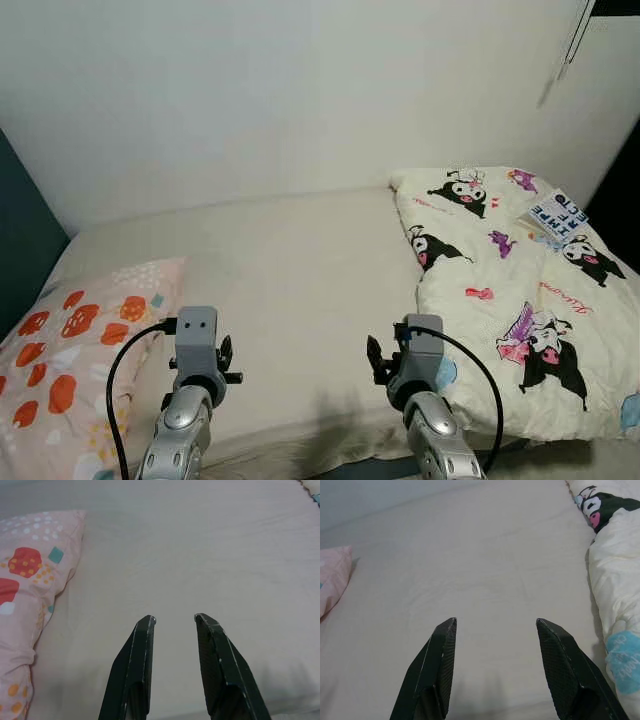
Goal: Clean up the room
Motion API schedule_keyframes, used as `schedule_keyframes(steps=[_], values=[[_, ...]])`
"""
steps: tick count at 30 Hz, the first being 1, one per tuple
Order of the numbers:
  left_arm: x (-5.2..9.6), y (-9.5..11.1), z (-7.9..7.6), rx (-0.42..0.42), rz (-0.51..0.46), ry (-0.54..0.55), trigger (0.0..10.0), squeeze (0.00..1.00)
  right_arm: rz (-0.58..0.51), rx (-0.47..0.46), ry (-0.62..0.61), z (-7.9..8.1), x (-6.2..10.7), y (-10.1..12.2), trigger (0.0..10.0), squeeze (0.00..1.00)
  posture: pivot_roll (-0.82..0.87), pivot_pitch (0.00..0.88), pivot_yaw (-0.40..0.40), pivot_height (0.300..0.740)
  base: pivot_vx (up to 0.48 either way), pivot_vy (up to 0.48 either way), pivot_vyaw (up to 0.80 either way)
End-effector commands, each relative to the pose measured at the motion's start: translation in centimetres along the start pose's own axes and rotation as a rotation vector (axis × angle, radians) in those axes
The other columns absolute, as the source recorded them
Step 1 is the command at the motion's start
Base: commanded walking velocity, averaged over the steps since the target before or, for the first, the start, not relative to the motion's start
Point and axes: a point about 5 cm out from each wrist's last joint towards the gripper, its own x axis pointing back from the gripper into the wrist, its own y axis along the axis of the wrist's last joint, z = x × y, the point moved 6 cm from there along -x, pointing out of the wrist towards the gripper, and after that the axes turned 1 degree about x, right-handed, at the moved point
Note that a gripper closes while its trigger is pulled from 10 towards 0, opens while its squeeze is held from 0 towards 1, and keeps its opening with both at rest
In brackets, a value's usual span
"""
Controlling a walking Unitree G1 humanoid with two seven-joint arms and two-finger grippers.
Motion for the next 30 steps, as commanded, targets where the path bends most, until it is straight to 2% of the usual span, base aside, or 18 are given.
schedule_keyframes(steps=[1, 19, 23, 24, 26, 27, 30], values=[[0.15, -0.39, 0.05, -0.001, 0.006, 0.009, 10.0, 0.00, -0.005, 0.002, -0.001, 0.11, 0.17, -0.14, 10.0, 0.00, 0.01, 0.048, 0.010, 0.740, 0.000, 0.000, 0.00], [0.34, 0.14, -0.46, -0.037, -0.031, -0.044, 10.0, 0.00, -0.007, 0.009, 0.005, 0.22, 0.13, -0.08, 10.0, 0.00, 0.01, 0.045, 0.008, 0.740, 0.000, 0.000, 0.00], [0.46, -0.04, -0.14, -0.032, -0.023, -0.033, 10.0, 0.00, -0.009, 0.009, 0.006, 0.25, 0.15, -0.07, 10.0, 0.00, 0.01, 0.046, 0.010, 0.740, 0.000, 0.000, 0.00], [0.49, -0.16, 0.09, -0.030, -0.018, -0.025, 9.1, 0.00, -0.009, 0.010, 0.006, 0.26, 0.16, -0.06, 10.0, 0.00, 0.01, 0.046, 0.010, 0.740, 0.379, 0.000, 0.00], [0.49, -0.16, 0.09, -0.030, -0.018, -0.025, 9.1, 0.00, -0.009, 0.010, 0.006, 0.26, 0.16, -0.06, 10.0, 0.00, 0.01, 0.046, 0.010, 0.740, 0.379, 0.000, 0.00], [0.51, -0.30, 0.31, -0.031, -0.012, -0.017, 10.0, 0.00, -0.010, 0.010, 0.006, 0.25, 0.18, -0.07, 10.0, 0.00, 0.00, 0.044, 0.010, 0.740, 0.442, 0.000, 0.00], [0.53, -0.50, 0.53, -0.011, -0.003, -0.006, 10.0, 0.00, -0.010, 0.010, 0.006, 0.22, 0.21, -0.11, 10.0, 0.00, 0.00, 0.043, 0.009, 0.740, 0.000, 0.000, 0.00]])
